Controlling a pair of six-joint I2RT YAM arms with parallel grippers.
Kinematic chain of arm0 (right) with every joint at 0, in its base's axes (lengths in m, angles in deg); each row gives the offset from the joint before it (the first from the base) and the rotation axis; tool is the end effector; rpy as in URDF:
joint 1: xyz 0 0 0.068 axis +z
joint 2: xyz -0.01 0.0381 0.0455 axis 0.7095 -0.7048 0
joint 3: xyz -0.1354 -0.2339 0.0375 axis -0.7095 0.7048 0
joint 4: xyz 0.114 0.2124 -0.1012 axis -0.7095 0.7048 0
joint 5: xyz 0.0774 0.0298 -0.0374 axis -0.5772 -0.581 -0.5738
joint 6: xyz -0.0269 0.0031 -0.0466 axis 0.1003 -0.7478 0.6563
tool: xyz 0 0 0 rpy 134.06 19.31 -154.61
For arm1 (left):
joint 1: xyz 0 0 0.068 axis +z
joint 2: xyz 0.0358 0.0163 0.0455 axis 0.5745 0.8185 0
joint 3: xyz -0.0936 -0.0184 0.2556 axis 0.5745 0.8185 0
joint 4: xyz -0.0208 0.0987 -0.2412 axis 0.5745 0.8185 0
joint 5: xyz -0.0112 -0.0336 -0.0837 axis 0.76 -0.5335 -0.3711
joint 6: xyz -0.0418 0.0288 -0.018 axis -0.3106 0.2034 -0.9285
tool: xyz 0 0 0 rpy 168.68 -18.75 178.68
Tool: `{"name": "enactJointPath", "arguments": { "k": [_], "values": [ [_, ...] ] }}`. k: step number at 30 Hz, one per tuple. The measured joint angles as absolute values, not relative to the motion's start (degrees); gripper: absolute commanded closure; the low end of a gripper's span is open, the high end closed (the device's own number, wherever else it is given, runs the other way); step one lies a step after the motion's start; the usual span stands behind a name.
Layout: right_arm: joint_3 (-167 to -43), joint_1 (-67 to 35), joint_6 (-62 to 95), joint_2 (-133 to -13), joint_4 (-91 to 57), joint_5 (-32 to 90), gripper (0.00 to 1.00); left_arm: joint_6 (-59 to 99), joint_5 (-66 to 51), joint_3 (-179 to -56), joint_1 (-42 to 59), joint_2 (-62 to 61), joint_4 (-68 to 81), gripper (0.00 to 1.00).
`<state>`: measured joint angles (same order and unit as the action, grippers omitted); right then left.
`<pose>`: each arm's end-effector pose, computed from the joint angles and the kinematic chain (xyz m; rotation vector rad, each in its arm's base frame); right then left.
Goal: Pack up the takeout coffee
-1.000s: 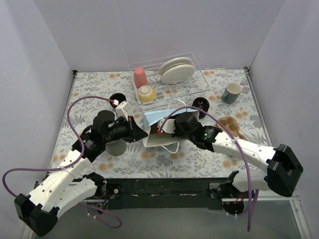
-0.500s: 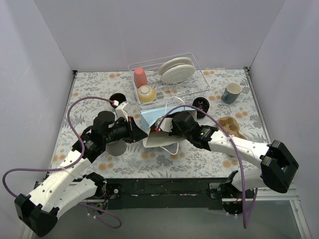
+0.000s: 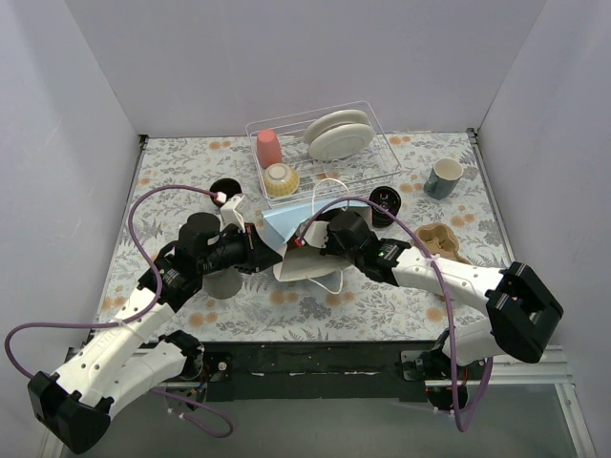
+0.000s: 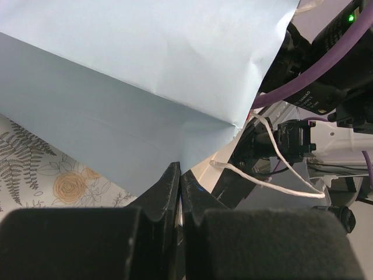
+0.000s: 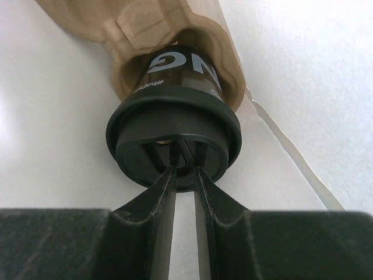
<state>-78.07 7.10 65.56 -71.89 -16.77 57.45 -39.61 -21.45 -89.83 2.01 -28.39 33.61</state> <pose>0.1971 0.2344 0.2409 -1.3898 1.5771 -0.2772 0.1459 -0.1110 0.3072 -0.5081 2.3235 -1.4226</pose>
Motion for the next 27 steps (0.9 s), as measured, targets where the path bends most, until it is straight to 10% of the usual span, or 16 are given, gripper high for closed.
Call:
{"name": "enactJointPath", "arguments": {
  "k": [27],
  "values": [
    [-82.2,7.0,64.2,-71.4,-17.6,58.1,0.73,-39.6,-21.6,-89.8,2.0,-29.6,33.5,1.0]
  ]
}}
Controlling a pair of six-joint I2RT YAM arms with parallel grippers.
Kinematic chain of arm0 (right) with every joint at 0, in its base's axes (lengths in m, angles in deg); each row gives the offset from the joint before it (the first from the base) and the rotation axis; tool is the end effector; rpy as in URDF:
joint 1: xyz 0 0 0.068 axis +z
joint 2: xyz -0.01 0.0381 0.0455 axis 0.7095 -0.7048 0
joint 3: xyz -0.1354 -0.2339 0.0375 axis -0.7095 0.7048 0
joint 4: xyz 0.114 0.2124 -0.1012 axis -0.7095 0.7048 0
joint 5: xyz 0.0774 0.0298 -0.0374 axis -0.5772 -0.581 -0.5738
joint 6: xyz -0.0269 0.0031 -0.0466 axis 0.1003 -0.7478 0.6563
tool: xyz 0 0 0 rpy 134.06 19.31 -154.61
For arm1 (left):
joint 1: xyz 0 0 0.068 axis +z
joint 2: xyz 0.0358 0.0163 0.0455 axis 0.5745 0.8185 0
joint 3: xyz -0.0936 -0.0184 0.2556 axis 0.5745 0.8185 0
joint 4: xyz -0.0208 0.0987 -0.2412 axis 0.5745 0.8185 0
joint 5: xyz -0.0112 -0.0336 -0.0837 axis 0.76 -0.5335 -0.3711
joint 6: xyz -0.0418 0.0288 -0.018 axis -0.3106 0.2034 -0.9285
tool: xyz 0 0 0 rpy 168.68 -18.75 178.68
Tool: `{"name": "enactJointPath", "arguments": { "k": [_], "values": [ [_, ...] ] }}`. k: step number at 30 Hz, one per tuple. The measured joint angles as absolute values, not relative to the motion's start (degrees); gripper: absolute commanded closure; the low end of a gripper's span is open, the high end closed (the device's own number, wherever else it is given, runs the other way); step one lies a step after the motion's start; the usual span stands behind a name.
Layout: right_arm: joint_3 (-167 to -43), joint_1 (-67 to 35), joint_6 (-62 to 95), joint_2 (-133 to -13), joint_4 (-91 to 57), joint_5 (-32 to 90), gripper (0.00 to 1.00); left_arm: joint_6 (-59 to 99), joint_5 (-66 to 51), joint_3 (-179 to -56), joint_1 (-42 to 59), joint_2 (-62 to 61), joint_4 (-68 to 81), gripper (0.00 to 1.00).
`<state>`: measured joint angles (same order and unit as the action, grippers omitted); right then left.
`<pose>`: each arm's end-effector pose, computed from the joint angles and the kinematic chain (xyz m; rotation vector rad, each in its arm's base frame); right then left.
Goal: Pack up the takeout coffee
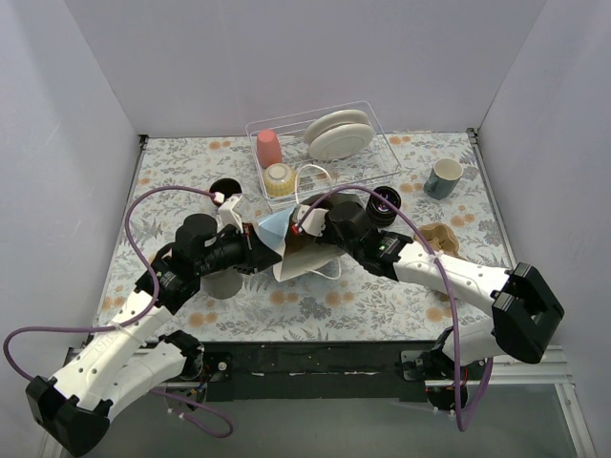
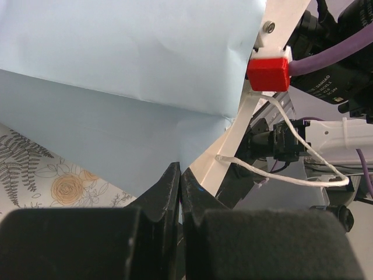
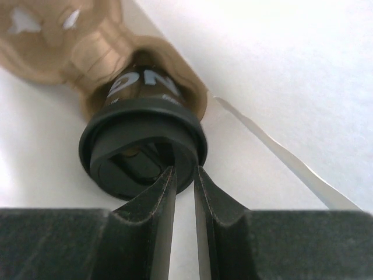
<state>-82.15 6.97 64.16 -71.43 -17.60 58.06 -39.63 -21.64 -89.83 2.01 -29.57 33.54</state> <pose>0.2028 0.2400 0.2687 -1.2867 1.5455 -0.2505 0.1425 -0.1089 0.3107 -0.4946 2.3037 -1.4390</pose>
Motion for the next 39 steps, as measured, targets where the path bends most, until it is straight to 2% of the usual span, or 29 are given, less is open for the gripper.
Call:
{"name": "enactJointPath", "arguments": {
  "k": [32,39],
  "values": [
    [-83.0,7.2,55.3,-66.1,-11.4,53.4,0.67,-41.4,-23.7,-91.8,2.0,-26.9,33.5,1.0],
    [-83.0,7.2,52.7,-64.5,-10.8,47.3,0.5,-42.1,-24.3,-91.9,2.0,-26.9,33.6,1.0]
  ]
}}
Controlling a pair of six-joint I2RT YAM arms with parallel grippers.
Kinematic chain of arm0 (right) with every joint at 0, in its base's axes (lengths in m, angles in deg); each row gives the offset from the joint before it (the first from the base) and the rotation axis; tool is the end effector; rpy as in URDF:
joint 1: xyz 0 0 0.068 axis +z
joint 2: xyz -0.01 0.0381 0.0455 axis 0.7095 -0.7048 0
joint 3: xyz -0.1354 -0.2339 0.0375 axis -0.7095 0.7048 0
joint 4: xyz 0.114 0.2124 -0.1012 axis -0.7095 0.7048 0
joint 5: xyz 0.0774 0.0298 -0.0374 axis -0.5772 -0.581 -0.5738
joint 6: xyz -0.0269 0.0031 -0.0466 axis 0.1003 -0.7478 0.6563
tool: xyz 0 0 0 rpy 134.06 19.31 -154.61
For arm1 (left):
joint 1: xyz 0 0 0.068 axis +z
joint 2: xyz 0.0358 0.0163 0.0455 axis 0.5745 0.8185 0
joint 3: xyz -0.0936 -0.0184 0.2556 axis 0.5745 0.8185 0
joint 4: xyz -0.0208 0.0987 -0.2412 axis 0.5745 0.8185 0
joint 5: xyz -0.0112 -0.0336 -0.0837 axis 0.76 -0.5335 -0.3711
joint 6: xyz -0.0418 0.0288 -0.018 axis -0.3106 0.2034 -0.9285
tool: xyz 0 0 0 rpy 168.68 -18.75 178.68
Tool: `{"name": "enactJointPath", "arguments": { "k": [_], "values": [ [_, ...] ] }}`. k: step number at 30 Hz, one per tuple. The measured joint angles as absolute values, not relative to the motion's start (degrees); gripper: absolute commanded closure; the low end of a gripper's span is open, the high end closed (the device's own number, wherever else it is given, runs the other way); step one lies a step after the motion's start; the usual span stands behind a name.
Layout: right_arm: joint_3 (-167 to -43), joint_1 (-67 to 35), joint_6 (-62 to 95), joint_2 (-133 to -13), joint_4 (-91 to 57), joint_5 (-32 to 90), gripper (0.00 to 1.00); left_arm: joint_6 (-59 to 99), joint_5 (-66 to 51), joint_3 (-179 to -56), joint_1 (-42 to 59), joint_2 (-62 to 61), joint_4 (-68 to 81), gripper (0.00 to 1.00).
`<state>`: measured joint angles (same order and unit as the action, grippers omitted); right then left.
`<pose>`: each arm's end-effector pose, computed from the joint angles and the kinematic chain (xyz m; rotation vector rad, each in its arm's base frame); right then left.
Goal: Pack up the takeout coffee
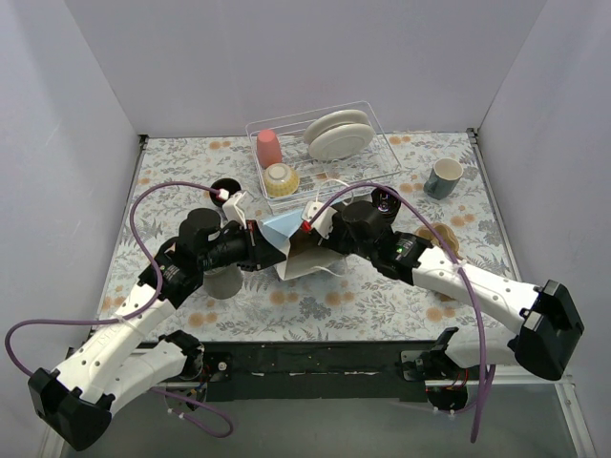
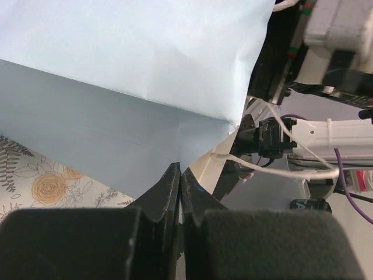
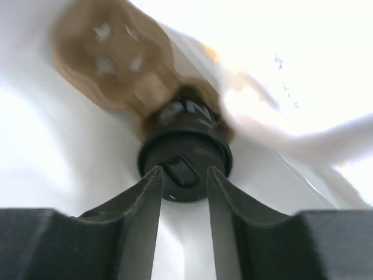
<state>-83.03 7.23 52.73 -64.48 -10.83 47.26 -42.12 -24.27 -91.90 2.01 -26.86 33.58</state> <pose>0.1825 0.2265 0.2960 -1.2239 1.5950 0.0732 0.1489 -0.1148 0.3156 -0.5241 2.3406 -1.4920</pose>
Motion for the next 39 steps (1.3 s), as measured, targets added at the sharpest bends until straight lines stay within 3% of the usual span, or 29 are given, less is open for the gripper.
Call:
{"name": "enactJointPath", "arguments": {
  "k": [6,12,29,39],
  "values": [
    [-83.8,7.4,49.0,-63.0,-7.7,44.0,0.51,-43.1,-25.1,-92.0,2.0,-26.9,33.5,1.0],
    [-87.7,7.4,47.0,-62.8,-3.0,44.8,0.6,-45.0,-26.2,-92.4,2.0,-26.4,32.6,1.0],
    [-96.5,7.4,44.8,-62.8,5.5,46.5,0.59,-49.2,-27.3,-97.0,2.0,-22.2,34.9,1.0],
    [-99.9,7.4,44.4,-62.8,5.5,50.3,0.57,-49.3,-25.2,-101.4,2.0,-18.7,38.2,0.85]
  ]
}}
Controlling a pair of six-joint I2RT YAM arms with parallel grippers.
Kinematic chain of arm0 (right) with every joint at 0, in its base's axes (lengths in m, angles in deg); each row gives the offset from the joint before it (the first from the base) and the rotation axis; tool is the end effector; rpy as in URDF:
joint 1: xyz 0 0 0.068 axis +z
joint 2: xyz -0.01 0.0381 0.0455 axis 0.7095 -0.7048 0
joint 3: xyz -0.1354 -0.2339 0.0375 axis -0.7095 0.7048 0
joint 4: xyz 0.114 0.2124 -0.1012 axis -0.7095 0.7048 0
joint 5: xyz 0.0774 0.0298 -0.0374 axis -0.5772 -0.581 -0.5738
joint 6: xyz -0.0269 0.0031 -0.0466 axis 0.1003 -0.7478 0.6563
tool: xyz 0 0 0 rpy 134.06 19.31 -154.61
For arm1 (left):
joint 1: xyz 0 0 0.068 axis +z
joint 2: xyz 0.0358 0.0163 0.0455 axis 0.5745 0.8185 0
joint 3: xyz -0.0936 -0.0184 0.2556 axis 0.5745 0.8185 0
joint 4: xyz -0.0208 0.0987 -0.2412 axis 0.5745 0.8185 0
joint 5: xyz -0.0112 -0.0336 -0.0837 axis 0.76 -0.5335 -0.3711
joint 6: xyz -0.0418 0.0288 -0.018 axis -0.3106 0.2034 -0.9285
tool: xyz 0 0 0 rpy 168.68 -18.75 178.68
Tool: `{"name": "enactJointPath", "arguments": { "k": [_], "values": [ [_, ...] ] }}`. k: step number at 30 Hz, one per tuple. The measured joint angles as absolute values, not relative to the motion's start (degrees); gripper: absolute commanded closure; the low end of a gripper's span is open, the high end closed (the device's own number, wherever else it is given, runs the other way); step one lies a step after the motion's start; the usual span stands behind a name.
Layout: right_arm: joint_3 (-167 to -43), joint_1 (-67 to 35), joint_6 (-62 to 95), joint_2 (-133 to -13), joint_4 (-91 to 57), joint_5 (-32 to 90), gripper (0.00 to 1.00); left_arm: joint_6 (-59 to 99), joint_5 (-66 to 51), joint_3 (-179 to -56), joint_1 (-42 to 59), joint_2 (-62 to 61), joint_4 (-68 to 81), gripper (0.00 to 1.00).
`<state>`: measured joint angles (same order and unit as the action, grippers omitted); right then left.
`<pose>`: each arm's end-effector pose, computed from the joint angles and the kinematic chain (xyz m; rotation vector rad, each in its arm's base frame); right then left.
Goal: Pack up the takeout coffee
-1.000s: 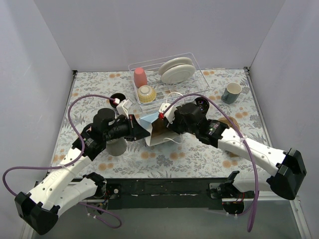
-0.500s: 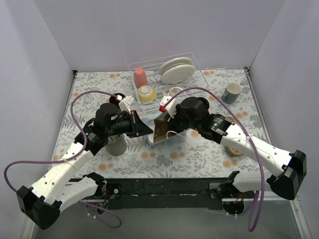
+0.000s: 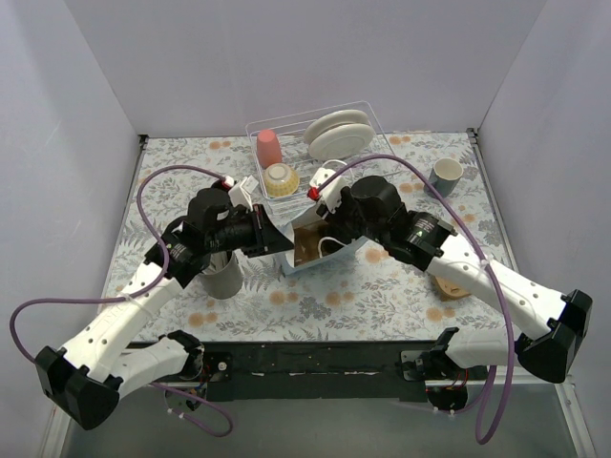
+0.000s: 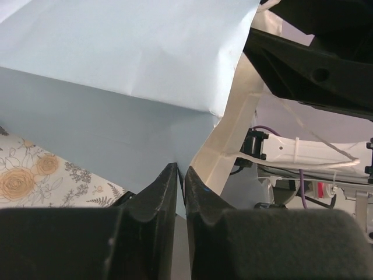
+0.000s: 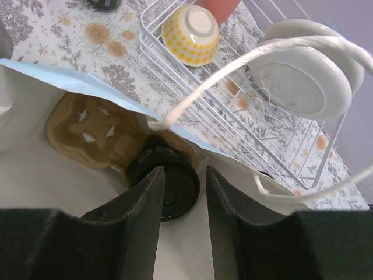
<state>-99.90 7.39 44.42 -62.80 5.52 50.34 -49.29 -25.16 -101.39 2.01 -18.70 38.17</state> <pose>0.1761 0.2165 0.3786 -1.0513 1.6653 0.1267 0.1700 -0.1292 0.3388 -0.7098 2.4083 -1.5195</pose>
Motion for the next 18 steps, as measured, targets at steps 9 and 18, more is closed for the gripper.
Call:
{"name": "enactJointPath", "arguments": {
  "k": [9,18],
  "values": [
    [-103.0,7.4,44.3,-62.8,4.5,54.2,0.57,-49.1,-23.2,-104.1,2.0,-16.1,40.2,0.7],
    [-106.0,7.4,44.4,-63.9,3.5,58.3,0.56,-47.1,-20.0,-107.0,2.0,-14.4,42.5,0.6]
  ]
}}
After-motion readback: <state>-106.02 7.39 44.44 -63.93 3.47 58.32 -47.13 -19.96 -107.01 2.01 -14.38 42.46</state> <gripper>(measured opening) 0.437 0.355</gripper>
